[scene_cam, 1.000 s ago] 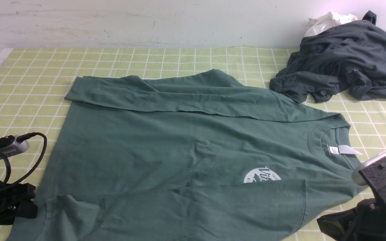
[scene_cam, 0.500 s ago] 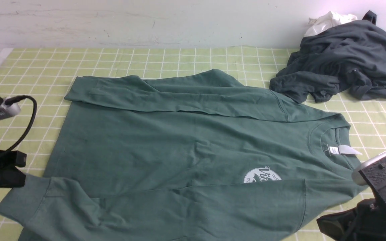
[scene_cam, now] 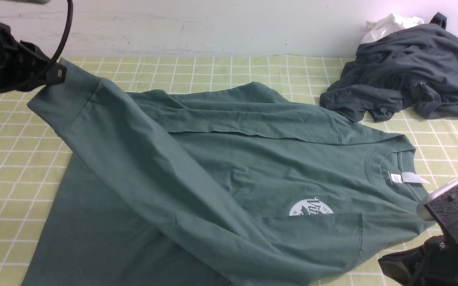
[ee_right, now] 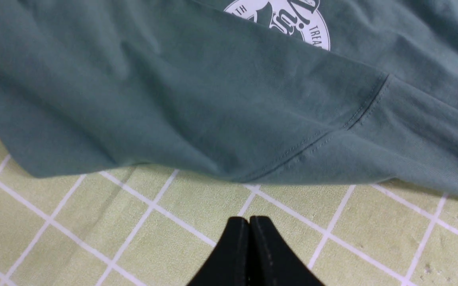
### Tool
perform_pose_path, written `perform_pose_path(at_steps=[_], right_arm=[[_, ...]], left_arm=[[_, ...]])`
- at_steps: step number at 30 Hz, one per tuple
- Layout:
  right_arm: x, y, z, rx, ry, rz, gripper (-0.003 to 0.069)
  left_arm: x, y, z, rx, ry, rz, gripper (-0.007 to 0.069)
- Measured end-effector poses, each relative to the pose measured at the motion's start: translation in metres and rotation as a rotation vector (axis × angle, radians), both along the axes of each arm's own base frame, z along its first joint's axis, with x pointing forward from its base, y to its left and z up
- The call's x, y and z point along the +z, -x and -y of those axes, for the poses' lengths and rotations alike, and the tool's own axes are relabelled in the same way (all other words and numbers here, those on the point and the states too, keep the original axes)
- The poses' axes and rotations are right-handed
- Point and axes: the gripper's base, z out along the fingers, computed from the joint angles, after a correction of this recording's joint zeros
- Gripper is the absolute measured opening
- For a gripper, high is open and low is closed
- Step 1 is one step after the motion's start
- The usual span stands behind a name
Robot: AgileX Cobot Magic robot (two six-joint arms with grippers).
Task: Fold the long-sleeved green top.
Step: Use the left arm to drag and place the cuff at the centered position on the left edge of the fabric, then use the left arm to clamp the cuff farthest from it
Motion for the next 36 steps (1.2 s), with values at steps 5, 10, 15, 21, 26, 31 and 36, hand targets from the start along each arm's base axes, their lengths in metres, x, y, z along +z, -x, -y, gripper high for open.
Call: perform_pose_path(at_steps=[5, 10, 15, 21, 26, 31, 36], right_arm=[[0.001, -0.001, 0.0, 0.007, 0.006, 0.021, -0.001], [0.002, -0.003, 0.0, 0.006, -0.001, 0.042, -0.001], [0.002, -0.003, 0.0, 0.006, -0.001, 0.043, -0.001], [0.002, -0.003, 0.0, 0.022, 0.024, 0.056, -0.001], [0.002, -0.003, 0.001, 0.037, 0.047, 0.068, -0.001], [0.002, -0.004, 0.001, 0.045, 0.059, 0.075, -0.001], [0.002, -0.004, 0.001, 0.045, 0.058, 0.077, -0.001]], left_arm=[[-0.029, -0.044, -0.012, 0.049, 0.008, -0.052, 0.0006], [-0.084, -0.095, -0.021, 0.089, 0.045, -0.169, 0.0044], [-0.119, -0.134, -0.029, 0.131, 0.059, -0.221, 0.0208], [-0.144, -0.178, -0.042, 0.204, 0.034, -0.142, 0.0412], [-0.182, -0.199, -0.048, 0.246, 0.037, -0.151, 0.0429], [-0.214, -0.206, -0.05, 0.254, 0.033, -0.187, 0.0371], [-0.213, -0.206, -0.05, 0.245, 0.032, -0.188, 0.018]])
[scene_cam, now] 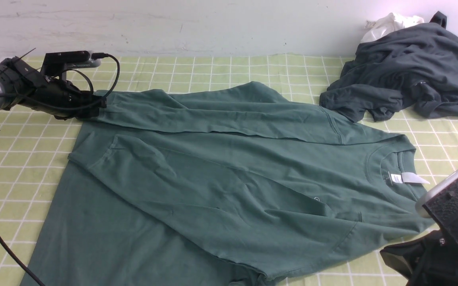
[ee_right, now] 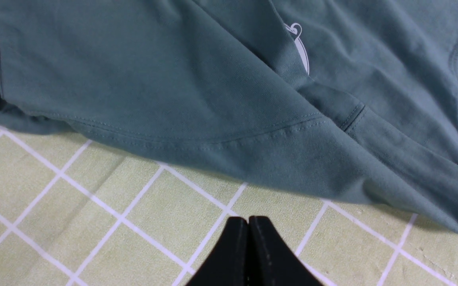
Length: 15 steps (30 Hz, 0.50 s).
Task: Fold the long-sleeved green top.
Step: Use the left arm to clamp the cuff farthest from it
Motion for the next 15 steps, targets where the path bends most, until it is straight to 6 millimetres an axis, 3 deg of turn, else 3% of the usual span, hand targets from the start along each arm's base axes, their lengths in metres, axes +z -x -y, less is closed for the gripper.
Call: perform_pose_path(at_steps=[3, 6, 12, 15], right_arm=[[0.0, 0.0, 0.0, 0.0, 0.0, 0.001, -0.001], [0.0, 0.0, 0.0, 0.0, -0.001, 0.003, -0.001], [0.0, 0.0, 0.0, 0.001, -0.001, 0.005, -0.001], [0.001, -0.001, 0.0, 0.001, -0.003, 0.008, -0.001]], left_arm=[[0.007, 0.002, 0.001, -0.017, 0.0, -0.002, 0.0026], [0.025, 0.004, 0.003, -0.031, -0.002, 0.018, 0.0005], [0.094, 0.023, 0.012, -0.091, 0.026, 0.051, -0.0001], [0.137, 0.055, 0.023, -0.183, 0.066, -0.062, -0.0001]])
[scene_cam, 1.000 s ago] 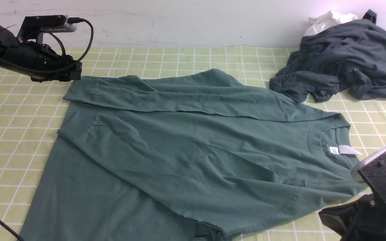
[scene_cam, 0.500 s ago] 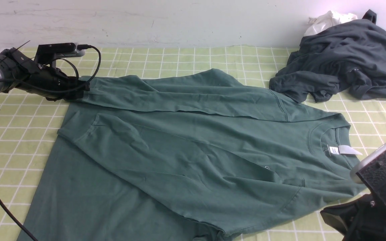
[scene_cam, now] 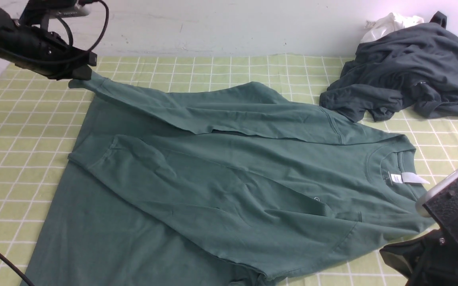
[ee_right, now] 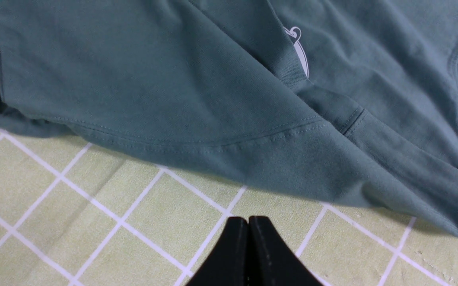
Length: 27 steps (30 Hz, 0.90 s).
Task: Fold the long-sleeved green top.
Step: Use the left arm to clamp the cuff farthest from it
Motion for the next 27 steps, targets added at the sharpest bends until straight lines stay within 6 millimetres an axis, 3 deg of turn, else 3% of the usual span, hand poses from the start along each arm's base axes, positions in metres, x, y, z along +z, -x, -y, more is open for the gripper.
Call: perform_pose_path(at_steps=[6, 9, 11, 19, 21, 27], right_arm=[[0.001, -0.001, 0.0, -0.001, -0.008, 0.014, -0.001], [0.001, -0.001, -0.001, -0.002, -0.012, 0.016, -0.001], [0.001, -0.001, -0.001, -0.004, -0.014, 0.014, -0.001], [0.001, 0.0, -0.002, -0.036, -0.065, -0.011, -0.001], [0.001, 0.0, -0.002, -0.037, -0.067, -0.012, -0.001], [0.001, 0.001, -0.003, -0.059, -0.098, -0.039, -0.001]], left_arm=[[0.034, 0.044, 0.006, -0.047, -0.083, -0.219, -0.0001], [0.036, 0.057, 0.003, -0.021, -0.173, -0.272, -0.0001], [0.032, 0.063, 0.002, -0.001, -0.185, -0.303, -0.0001], [-0.032, 0.099, 0.008, -0.041, -0.198, -0.558, 0.0011], [-0.035, 0.101, 0.008, -0.043, -0.2, -0.57, 0.0021], [-0.03, 0.106, 0.014, -0.016, -0.158, -0.566, 0.0181]])
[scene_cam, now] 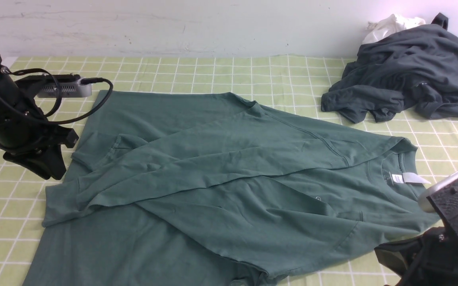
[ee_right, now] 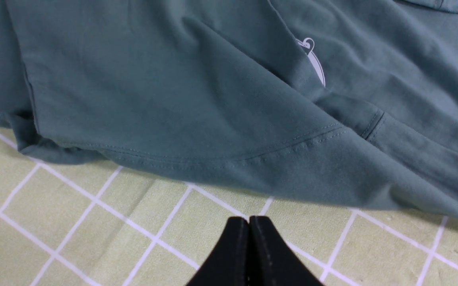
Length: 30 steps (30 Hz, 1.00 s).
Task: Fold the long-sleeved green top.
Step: Use the left arm to clamp the cuff farthest from it, then use both arms simultaneously to clamp the lower edge of the clothing fabric
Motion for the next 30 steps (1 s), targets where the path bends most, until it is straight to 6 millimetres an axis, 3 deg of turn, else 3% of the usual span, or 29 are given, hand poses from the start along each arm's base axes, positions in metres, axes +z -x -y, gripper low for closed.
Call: perform_pose_path(at_steps=[5, 8, 11, 16, 19, 24, 30], right_arm=[[-0.002, 0.002, 0.0, -0.007, -0.006, -0.037, -0.001], [-0.001, 0.004, 0.001, -0.002, -0.006, -0.043, -0.001], [0.002, 0.006, 0.001, 0.015, -0.002, -0.021, -0.001], [0.004, 0.007, 0.001, 0.009, -0.025, -0.025, -0.001], [0.004, 0.007, 0.0, 0.003, -0.037, -0.03, -0.001], [0.005, 0.007, 0.0, -0.003, -0.049, -0.022, -0.001], [0.005, 0.006, 0.0, -0.007, -0.056, -0.017, -0.001]], left_arm=[[0.005, 0.015, 0.02, -0.025, -0.067, -0.003, 0.0288], [-0.007, 0.047, 0.047, -0.162, -0.115, -0.058, 0.0311], [-0.034, 0.085, 0.07, -0.398, -0.169, -0.118, 0.0314], [-0.083, 0.13, 0.08, -0.69, -0.222, -0.172, 0.0314], [-0.1, 0.142, 0.077, -0.777, -0.237, -0.149, 0.0314], [-0.102, 0.146, 0.074, -0.814, -0.26, -0.078, 0.0301], [-0.101, 0.146, 0.075, -0.76, -0.263, -0.073, 0.0169]])
